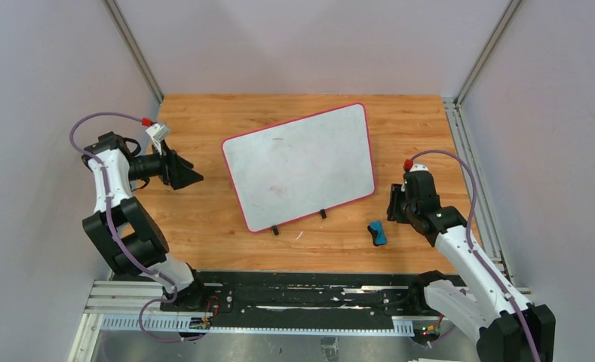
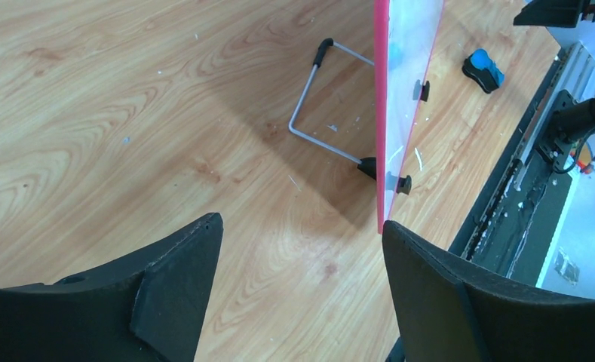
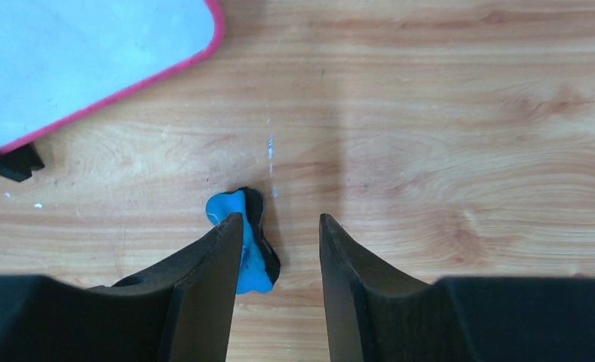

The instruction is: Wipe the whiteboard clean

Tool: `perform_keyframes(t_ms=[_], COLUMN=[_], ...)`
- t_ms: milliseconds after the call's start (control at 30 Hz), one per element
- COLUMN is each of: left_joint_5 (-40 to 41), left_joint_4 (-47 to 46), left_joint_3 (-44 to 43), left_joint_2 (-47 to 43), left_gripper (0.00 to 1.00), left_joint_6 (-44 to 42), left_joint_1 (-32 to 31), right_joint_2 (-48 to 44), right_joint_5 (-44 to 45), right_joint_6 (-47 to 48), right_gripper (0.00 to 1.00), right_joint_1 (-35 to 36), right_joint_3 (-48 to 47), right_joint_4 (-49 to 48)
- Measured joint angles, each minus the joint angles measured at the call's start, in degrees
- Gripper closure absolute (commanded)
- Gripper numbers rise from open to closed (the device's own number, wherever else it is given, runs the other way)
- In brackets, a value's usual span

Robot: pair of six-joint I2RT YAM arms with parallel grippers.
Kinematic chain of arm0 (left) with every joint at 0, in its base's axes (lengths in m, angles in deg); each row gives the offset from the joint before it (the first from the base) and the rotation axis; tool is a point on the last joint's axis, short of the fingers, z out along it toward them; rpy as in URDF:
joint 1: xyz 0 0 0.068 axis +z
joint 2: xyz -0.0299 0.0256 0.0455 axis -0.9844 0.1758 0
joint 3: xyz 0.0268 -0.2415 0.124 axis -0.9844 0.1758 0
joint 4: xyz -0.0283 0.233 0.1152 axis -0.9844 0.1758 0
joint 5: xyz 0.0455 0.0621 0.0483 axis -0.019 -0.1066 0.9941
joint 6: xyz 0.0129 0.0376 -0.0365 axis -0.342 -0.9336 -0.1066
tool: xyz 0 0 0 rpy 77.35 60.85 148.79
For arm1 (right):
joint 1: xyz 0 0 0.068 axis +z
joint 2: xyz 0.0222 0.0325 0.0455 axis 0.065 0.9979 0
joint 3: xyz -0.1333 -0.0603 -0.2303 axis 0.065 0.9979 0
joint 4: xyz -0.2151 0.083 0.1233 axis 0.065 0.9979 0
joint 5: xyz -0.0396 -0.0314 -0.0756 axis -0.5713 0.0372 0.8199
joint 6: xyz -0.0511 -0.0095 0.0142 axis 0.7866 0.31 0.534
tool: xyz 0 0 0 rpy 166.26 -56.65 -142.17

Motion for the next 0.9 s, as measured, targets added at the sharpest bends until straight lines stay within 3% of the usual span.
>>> perform_keyframes(t_ms=[233,367,667,800,900], left_joint_5=[0.7,2.9,24.0,32.8,42.9], left_joint_4=[-0.3,-5.7,-44.7,-58.2,-67.6], left_joint_3=[1.1,2.6,25.1,30.0,36.5], left_joint_2=[-2.2,-4.2,-30.0,-32.8,-33.4], left_gripper=[0.17,0.15,0.10,0.10,0.10], left_joint_6=[1.1,7.8,41.1,50.3,53.9], left_joint_1=[4.0,7.5,8.7,7.6,3.2], right_joint_2=[-0.1,-1.6,-3.2,-0.1,0.8], right_joint_5=[5.9,8.3,14.4,18.3,20.8], right_joint_6=[1.2,1.2,1.4,1.4,1.4], right_gripper=[0.58,0.58,0.56,0.55,0.55], right_joint_1=[0.0,0.0,0.0,0.0,0.0], right_joint_3=[-1.9,-1.9,-1.9,-1.9,-0.1], right_joint_4=[-0.2,-0.2,-1.9,-3.6,-6.6])
